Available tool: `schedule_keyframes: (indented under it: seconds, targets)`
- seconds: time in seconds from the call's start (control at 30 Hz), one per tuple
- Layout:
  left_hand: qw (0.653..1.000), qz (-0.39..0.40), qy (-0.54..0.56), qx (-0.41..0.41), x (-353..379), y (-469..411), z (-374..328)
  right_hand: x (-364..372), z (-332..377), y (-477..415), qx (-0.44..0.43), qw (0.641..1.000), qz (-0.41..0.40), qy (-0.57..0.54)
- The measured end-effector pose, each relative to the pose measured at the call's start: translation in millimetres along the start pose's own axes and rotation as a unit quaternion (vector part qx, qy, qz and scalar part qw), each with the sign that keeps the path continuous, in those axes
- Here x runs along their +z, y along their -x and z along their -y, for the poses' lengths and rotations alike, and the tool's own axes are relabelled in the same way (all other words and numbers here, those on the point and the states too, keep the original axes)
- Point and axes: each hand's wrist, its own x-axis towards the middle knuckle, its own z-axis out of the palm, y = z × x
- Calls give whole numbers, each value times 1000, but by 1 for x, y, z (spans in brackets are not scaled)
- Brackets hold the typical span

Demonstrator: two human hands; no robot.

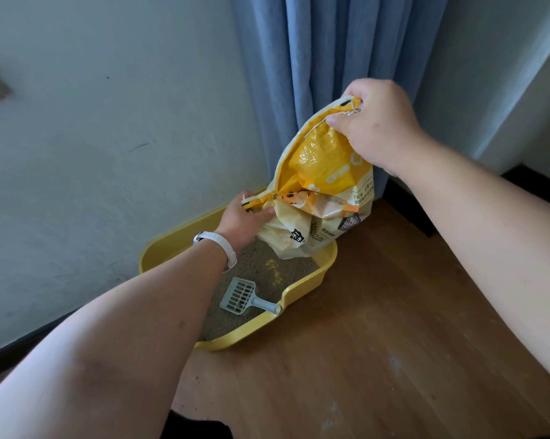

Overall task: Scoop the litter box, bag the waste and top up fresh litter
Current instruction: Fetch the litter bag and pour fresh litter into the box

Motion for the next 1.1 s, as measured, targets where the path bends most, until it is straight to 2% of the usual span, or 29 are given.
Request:
schedule_keyframes:
  seconds: [0.67,1.1]
  targets:
    - [997,-8,42,-57,-6,-12,22,22,6,-8,-1,1000,-4,-2]
    - [996,-33,80,-28,-6,-11,18,15,20,-4,10,999,-30,-19]
